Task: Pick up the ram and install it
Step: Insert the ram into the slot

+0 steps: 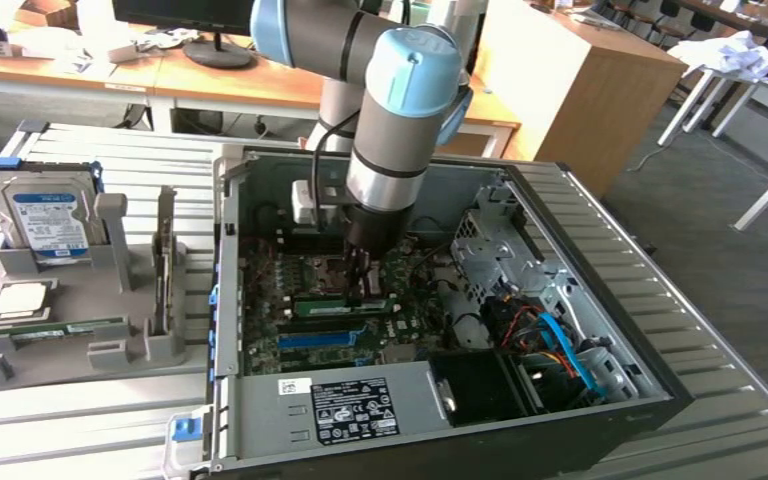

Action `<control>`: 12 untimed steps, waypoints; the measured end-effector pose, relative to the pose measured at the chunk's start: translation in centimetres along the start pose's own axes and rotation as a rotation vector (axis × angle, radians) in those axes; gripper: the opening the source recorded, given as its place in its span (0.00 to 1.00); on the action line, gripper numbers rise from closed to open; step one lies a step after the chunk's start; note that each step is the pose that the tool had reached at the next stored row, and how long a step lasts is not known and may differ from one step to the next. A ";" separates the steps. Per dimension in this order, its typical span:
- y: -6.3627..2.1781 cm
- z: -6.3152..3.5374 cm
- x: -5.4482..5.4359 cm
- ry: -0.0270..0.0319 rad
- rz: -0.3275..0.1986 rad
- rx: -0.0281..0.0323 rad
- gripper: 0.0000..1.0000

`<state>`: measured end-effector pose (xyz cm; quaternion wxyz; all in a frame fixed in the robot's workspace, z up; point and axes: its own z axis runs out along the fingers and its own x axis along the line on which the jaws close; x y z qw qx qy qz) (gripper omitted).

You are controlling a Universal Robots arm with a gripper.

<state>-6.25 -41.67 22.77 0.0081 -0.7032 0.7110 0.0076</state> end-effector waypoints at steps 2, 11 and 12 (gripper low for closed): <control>0.00 -0.25 -0.1 -0.0001 0.000 0.0001 0.20; -0.85 -0.49 -0.3 0.0001 0.000 -0.0024 0.10; -1.12 -0.49 -0.3 0.0000 0.000 -0.0033 0.10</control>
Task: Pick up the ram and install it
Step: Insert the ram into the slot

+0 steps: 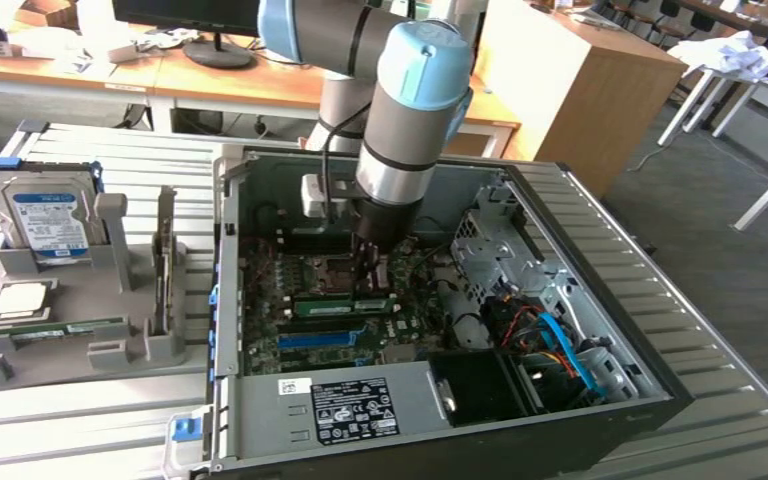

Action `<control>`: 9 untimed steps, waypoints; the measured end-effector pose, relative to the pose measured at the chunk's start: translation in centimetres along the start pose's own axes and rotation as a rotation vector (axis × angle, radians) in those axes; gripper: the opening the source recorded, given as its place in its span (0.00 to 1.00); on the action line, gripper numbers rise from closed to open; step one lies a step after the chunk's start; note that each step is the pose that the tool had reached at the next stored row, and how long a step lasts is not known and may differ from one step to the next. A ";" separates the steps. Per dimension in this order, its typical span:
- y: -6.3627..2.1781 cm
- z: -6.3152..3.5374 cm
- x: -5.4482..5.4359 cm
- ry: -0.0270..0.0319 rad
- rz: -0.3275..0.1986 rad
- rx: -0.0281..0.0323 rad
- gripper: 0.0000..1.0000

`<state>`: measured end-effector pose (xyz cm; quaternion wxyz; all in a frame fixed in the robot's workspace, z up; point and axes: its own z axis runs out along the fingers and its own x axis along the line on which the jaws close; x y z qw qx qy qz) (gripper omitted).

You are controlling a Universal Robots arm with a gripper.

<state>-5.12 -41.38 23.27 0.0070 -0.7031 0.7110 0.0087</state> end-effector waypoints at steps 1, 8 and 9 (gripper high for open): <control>-0.24 0.00 0.0 0.0000 0.000 -0.0006 0.10; -1.54 -0.01 0.0 0.0001 0.000 -0.0030 0.10; -1.62 -0.01 0.0 0.0001 0.000 -0.0031 0.10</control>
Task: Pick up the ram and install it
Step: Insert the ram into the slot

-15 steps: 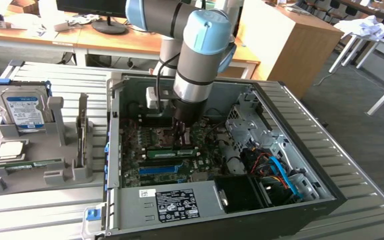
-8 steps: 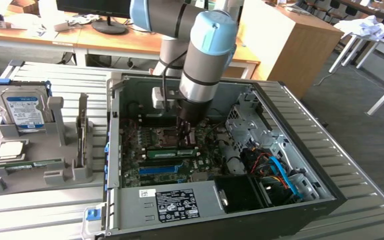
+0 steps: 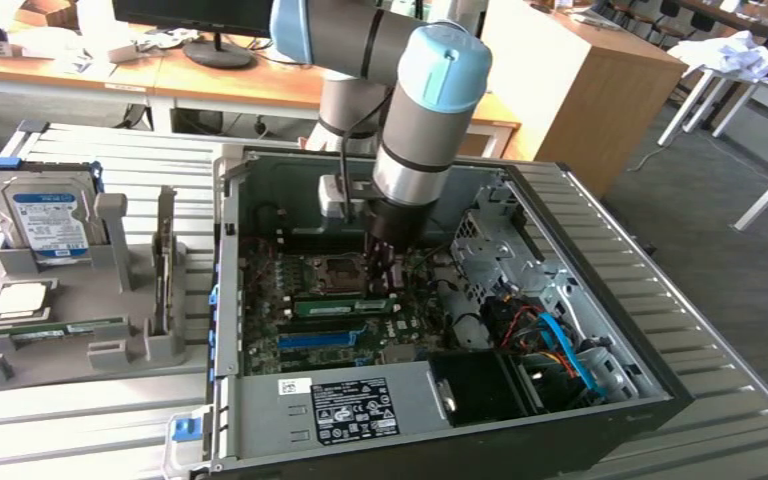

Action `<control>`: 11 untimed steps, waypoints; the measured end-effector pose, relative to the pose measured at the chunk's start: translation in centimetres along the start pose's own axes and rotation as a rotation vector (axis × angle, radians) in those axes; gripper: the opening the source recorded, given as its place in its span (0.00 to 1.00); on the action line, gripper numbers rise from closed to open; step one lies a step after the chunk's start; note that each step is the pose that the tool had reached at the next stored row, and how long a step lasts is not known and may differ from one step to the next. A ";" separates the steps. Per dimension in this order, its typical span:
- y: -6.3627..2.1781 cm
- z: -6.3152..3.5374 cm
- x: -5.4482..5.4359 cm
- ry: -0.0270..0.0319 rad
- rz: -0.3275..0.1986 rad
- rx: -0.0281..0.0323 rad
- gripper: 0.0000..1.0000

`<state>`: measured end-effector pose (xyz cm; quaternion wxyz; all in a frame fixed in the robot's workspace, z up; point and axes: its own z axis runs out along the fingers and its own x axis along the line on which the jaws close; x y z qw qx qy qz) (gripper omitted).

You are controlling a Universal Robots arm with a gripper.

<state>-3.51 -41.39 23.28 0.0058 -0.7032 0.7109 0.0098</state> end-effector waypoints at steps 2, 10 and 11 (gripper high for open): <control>0.00 0.00 0.0 0.0000 0.000 0.0000 0.10; -0.41 -0.02 0.0 0.0002 -0.001 -0.0005 0.10; -0.58 -0.04 0.0 0.0002 -0.001 -0.0007 0.10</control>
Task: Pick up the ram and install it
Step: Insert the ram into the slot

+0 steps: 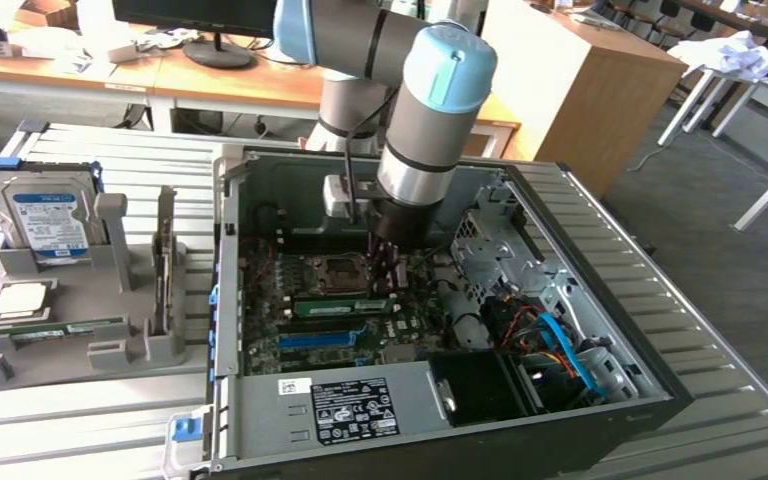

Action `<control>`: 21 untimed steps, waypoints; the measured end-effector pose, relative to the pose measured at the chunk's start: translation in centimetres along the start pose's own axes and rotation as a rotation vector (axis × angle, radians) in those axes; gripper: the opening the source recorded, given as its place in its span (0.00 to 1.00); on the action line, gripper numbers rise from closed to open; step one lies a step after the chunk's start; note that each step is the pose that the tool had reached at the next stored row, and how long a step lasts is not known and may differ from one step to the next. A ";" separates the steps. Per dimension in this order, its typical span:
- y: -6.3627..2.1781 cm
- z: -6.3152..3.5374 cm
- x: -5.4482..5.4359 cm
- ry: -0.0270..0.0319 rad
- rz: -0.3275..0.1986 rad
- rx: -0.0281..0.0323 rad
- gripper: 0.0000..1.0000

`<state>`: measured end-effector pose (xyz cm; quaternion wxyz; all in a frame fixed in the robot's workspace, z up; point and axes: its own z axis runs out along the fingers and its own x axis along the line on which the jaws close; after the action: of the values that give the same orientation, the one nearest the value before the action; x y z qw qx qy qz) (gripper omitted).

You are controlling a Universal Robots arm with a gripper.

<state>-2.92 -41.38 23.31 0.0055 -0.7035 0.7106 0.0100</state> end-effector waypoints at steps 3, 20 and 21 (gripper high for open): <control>-0.55 -0.15 0.0 -0.0001 0.000 -0.0003 0.10; -3.91 -1.35 -0.1 0.0009 0.004 -0.0048 0.10; -4.13 -1.41 -0.1 0.0009 0.004 -0.0053 0.10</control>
<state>1.22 -41.38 24.70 0.0033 -0.7021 0.7119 0.0115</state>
